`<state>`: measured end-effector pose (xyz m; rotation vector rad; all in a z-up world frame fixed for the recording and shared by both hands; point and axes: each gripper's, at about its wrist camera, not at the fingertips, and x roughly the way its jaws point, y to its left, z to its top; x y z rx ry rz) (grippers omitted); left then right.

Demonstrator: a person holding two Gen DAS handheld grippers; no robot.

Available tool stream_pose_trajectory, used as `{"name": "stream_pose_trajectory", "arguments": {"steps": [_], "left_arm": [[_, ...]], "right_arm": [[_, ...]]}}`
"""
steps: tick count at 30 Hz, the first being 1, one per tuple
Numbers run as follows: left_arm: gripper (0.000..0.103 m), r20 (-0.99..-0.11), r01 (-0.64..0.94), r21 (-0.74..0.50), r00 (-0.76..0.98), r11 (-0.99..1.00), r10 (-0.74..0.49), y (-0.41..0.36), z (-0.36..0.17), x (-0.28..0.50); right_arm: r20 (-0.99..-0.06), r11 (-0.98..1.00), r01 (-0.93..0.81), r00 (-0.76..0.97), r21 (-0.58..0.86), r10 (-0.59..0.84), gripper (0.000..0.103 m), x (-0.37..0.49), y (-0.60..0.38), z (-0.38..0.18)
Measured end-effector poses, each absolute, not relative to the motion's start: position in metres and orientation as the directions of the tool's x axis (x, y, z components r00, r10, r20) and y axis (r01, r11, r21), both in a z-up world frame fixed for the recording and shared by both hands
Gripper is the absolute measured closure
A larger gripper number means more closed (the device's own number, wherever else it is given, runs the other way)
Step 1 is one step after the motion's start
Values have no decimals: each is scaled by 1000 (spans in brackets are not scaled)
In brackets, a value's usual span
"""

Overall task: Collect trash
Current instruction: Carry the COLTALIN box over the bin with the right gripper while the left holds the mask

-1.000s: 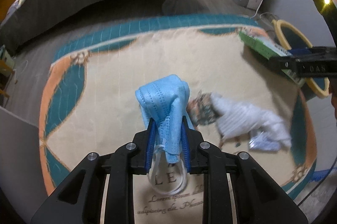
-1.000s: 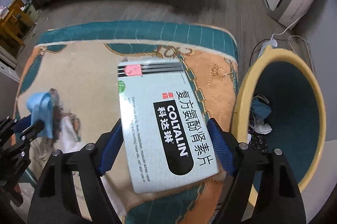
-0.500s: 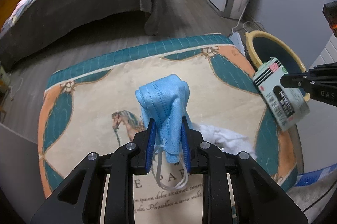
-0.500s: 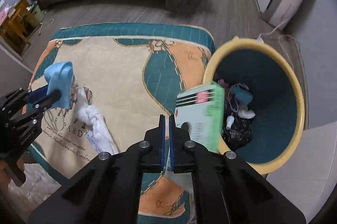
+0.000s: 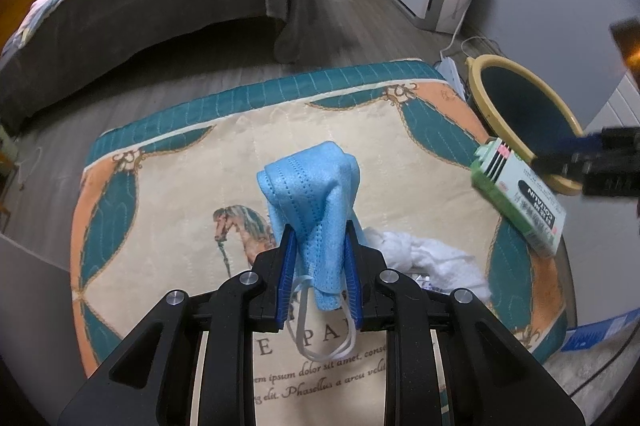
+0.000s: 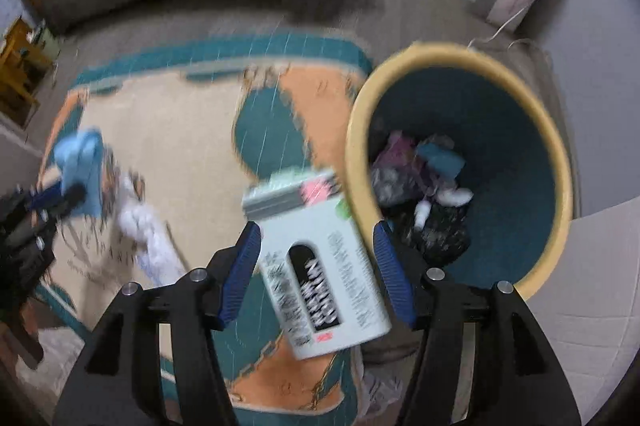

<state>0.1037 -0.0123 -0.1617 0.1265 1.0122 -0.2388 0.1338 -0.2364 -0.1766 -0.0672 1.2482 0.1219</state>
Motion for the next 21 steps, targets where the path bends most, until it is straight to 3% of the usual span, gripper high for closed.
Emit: {"name": "stream_pose_trajectory", "arguments": {"steps": [3,6,16,18,20,21], "left_arm": [[79,-852,259,-7,504,966,-141,-12,-163,104],[79,-853,256,-8,503,967,-140,-12,-163,105],[79,-857,255,-10,496,967,-140,-12,-166,104],[79,-857,258,-10,496,966,-141,-13,-165,103],[79,-856,260,-11,497,966,-144,-13,-166,104],[79,-856,261,-10,497,965,-143,-13,-166,104]], "right_arm": [[-973,989,-144,225,27,59,44,130,-229,-196],[-980,987,-162,196,5,37,33,128,-225,-202],[-985,983,-180,170,-25,6,28,131,-224,-225],[-983,979,-193,181,-62,-26,32,134,-222,-229],[-977,974,-199,202,-110,-69,54,134,-221,-227],[-974,972,-200,213,-120,-77,59,134,-221,-224]]}}
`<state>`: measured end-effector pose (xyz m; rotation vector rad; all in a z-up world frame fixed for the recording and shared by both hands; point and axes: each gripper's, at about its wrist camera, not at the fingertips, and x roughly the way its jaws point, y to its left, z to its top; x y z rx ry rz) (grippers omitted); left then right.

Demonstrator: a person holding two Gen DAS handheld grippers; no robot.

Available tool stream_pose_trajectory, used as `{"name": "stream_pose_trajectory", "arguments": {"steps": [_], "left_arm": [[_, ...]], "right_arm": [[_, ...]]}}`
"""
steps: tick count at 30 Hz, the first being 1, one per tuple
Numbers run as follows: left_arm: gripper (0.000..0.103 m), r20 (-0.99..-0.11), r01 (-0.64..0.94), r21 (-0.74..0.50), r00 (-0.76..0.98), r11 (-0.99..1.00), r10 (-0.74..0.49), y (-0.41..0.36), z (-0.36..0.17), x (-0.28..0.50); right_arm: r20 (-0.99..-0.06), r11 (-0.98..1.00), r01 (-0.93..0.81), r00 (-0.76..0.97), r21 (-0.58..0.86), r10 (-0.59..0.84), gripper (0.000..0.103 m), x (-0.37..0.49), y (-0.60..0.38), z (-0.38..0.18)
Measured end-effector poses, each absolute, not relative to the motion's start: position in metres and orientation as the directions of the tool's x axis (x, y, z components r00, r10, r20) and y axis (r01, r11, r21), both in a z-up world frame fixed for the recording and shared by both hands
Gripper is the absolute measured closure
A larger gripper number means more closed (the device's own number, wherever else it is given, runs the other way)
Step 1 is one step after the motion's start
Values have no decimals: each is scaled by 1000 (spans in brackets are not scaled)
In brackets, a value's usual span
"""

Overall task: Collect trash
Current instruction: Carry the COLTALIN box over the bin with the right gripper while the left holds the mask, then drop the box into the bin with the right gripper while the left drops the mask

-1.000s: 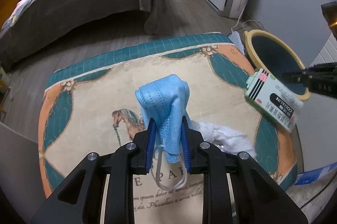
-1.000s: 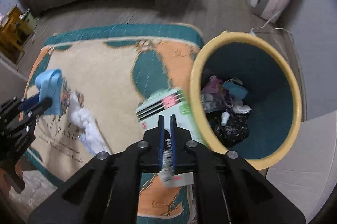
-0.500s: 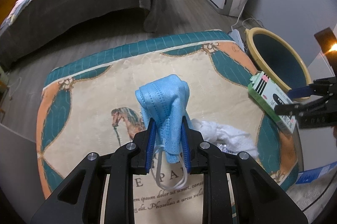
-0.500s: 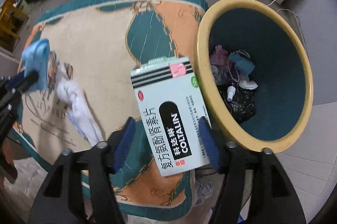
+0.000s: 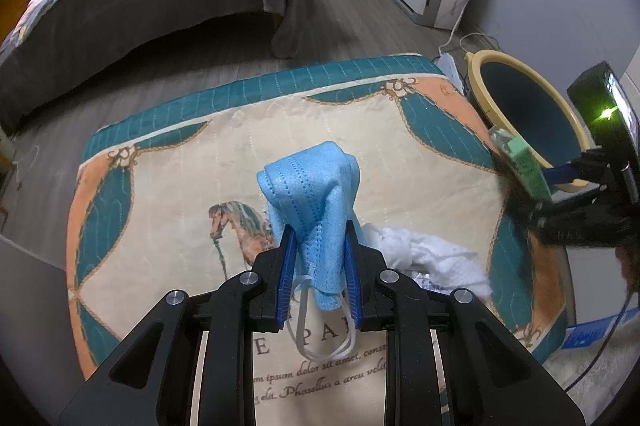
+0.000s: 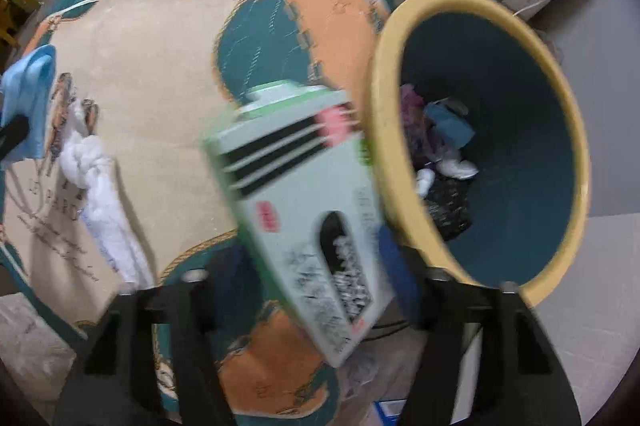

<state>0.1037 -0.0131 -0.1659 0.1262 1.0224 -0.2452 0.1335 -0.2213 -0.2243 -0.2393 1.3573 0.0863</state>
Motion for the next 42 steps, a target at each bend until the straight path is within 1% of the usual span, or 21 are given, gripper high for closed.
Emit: {"name": "stream_pose_trajectory", "arguments": {"steps": [1,3,4,5,6,9,12,15,19,23,26,29,32,36,42], "left_arm": [[79,-856,261,-9,497,965,-142,-13,-167,104],[79,-856,260,-6,498,966,-139,-13,-167,105],[79,-854,260,-6,501,966,-140,-13,-166,105],[79,-852,261,-5,504,965,-141,-14,-164,105],[79,-848,265,0,511,964,-140,-16,-162,105],[79,-834,281,19,534,959,-140,-24,-153,105],[79,-817,295,20,555,955,-154,-33,-142,106],[79,-797,319,40,582,947,-163,-47,-130,106],[79,-779,347,36,597,937,-191,-65,-119,108],[79,-756,373,-2,607,928,-246,-83,-107,111],[79,-734,417,-40,605,908,-310,-101,-99,111],[79,-730,462,-59,585,885,-354,-120,-97,110],[79,-746,501,-74,546,862,-381,-141,-104,108],[79,-770,550,-48,512,834,-381,-167,-117,103],[79,-799,611,-47,452,791,-397,-205,-129,104]], "right_arm": [[-973,972,-204,221,-117,-70,62,134,-223,-221],[-965,969,-212,251,-129,-74,74,134,-223,-212],[-962,970,-204,264,-133,-76,77,133,-225,-208],[-958,972,-188,275,-142,-86,84,133,-226,-202],[-954,974,-177,287,-140,-85,85,133,-229,-196],[-948,981,-171,318,-87,-28,86,133,-233,-174],[-922,985,-171,381,1,67,86,130,-241,-134],[-904,984,-175,420,5,80,86,124,-249,-114],[-877,990,-118,465,71,119,86,120,-272,-96],[-864,994,-77,491,80,108,86,127,-297,-96],[-858,995,-30,504,97,99,86,136,-319,-99],[-857,993,20,507,121,94,86,140,-342,-102],[-863,991,61,500,117,71,86,143,-360,-108],[-870,984,112,488,141,69,86,145,-384,-118],[-880,969,180,470,170,67,85,144,-414,-132]]}}
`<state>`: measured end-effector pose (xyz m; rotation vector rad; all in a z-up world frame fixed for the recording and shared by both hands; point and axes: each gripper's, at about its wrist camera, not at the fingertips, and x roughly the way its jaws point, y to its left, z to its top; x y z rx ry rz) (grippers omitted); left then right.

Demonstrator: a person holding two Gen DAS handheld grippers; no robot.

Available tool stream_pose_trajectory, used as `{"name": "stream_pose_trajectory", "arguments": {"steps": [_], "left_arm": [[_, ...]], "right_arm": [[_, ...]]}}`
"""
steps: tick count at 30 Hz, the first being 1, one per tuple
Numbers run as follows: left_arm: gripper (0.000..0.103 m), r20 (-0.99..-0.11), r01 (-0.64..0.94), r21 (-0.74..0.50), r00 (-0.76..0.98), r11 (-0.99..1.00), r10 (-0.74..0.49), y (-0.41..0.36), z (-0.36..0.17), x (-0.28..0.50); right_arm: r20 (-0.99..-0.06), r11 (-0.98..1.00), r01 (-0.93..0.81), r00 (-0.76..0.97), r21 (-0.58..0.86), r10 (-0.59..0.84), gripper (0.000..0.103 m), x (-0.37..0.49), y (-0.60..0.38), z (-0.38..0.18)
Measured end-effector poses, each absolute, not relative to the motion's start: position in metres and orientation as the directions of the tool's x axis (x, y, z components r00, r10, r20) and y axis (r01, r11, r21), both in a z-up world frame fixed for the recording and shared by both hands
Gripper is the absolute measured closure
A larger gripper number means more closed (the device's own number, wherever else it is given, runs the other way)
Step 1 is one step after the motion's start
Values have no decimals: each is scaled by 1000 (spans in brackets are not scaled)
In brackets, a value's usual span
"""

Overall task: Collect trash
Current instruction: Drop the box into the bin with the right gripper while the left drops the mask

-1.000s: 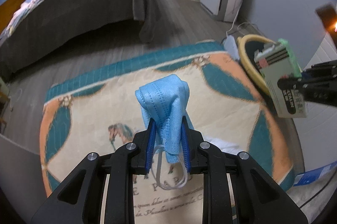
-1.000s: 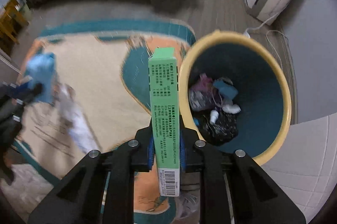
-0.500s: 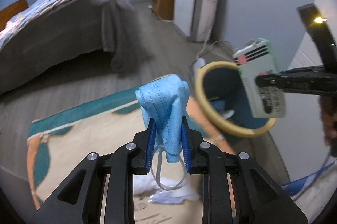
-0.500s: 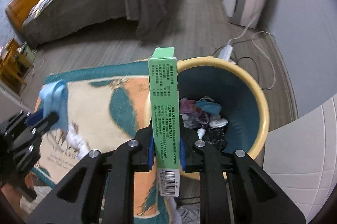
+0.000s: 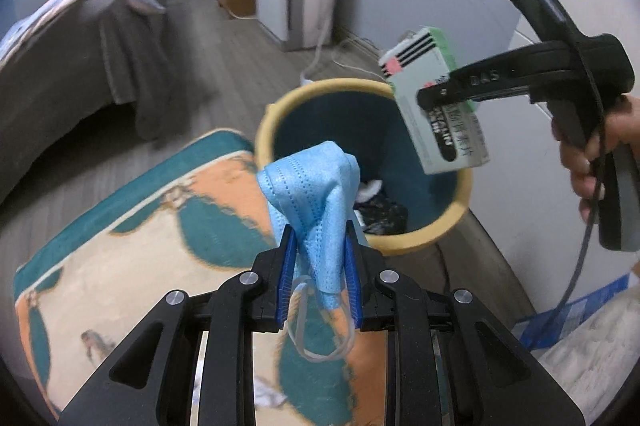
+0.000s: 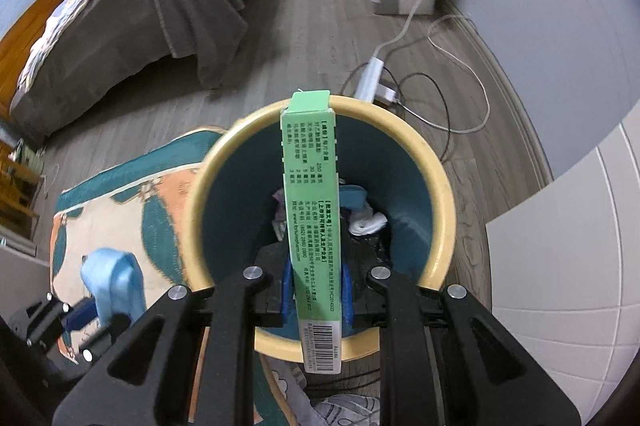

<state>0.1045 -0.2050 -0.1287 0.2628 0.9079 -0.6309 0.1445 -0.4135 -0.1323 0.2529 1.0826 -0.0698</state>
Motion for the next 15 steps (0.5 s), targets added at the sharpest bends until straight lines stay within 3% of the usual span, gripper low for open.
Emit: {"name": "stream_pose_trajectory", "arguments": {"steps": [5,10,12,14,15], "left_arm": [[79,-802,639,-84,412,765,-432,-235,-130,126],[79,-821,638,-45,415,768,-392,-260,-136,154],[74,-825,638,-25,421,770,-376,-266,-139,161],[50,-822,630,13,449,777,-350,-270,-140,164],[45,-817,624,28,464,781,-342,-270,-139,163]], "right_arm": [[-887,958,205,453,201,89,85,148,-422,-143],[-882,953,209,460,221,104,84,152,-424,-144],[-880,948,219,463,231,108,82,153,-427,-144],[-882,948,223,461,228,104,81,155,-427,-145],[-883,948,224,459,224,100,77,155,-426,-145]]}}
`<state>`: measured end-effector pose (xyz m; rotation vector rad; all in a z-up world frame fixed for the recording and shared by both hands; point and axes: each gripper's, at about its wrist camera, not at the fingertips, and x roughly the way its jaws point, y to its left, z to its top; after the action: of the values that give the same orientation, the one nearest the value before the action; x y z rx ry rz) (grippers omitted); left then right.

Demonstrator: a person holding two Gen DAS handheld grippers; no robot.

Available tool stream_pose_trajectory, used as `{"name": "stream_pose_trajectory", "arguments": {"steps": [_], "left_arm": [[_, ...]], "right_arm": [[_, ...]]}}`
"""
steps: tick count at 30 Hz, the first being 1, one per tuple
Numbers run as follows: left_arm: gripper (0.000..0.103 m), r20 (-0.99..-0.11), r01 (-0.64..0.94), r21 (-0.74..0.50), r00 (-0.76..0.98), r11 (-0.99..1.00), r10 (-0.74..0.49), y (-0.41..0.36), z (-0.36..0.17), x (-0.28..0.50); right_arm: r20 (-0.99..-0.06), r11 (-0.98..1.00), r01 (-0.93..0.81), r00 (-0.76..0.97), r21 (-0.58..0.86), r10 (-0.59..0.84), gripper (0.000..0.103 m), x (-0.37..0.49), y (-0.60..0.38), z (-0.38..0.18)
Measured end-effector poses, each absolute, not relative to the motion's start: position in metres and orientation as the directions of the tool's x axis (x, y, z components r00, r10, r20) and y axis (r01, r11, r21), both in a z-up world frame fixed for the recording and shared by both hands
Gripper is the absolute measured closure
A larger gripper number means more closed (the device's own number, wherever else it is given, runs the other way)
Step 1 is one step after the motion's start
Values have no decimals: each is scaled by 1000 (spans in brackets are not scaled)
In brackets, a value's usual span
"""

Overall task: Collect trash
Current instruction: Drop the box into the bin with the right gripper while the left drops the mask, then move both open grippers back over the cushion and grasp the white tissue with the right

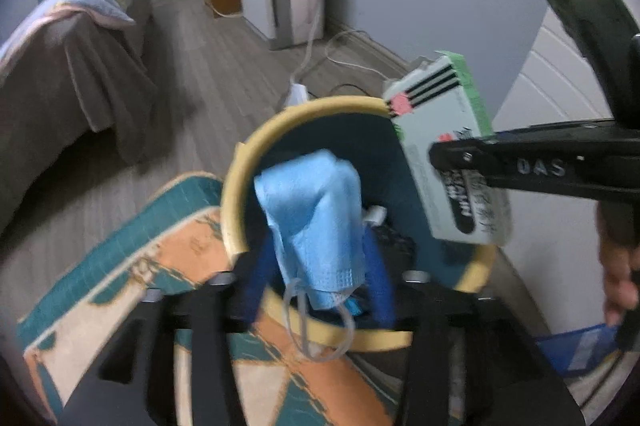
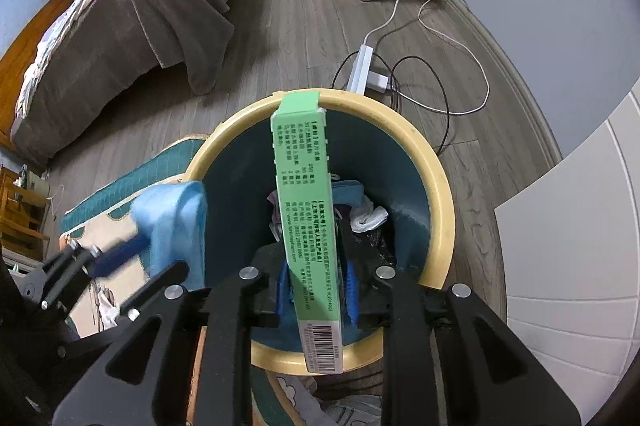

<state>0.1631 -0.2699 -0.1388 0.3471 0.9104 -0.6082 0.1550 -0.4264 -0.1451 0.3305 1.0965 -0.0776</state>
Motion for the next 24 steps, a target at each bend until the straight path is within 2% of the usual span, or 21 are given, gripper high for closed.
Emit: {"name": "stream_pose_trajectory", "arguments": {"steps": [1,3,4,5,7,9,11,13,16,24], "left_arm": [[38,-811,618,37,478,785,-338,-269,-138,163],[28,-805,604,39,491,796,-333,-264,-136,162],[23,-803,594,40,497,804,-328,-260,-135,162],[20,-802,583,37,502,811,-324,-256,-134,163],[15,-797,567,25,508,823,-326,-248,-131,163],[11,-788,545,3,518,838,-334,-239,-125,162],[9,-783,524,-20,522,852,-339,-228,-120,160],[9,-782,502,-25,528,864,-330,-215,-115,156],[9,-779,473,-3,552,881,-298,-190,-103,147],[7,-748,360,97,642,928,-171,-109,-66,119]], "right_arm": [[-883,949,226,459,221,96,73,156,-426,-145],[-882,950,226,464,213,87,56,157,-425,-144],[-881,952,225,465,209,84,54,157,-425,-143],[-882,952,224,464,206,82,52,157,-425,-143],[-882,952,227,464,207,81,39,158,-423,-142],[-879,951,229,470,205,77,22,157,-421,-140],[-880,953,234,471,193,62,14,158,-420,-137],[-878,953,231,474,194,63,13,158,-417,-134],[-875,955,225,480,194,65,6,158,-408,-128],[-855,976,155,515,152,51,6,156,-366,-104]]}}
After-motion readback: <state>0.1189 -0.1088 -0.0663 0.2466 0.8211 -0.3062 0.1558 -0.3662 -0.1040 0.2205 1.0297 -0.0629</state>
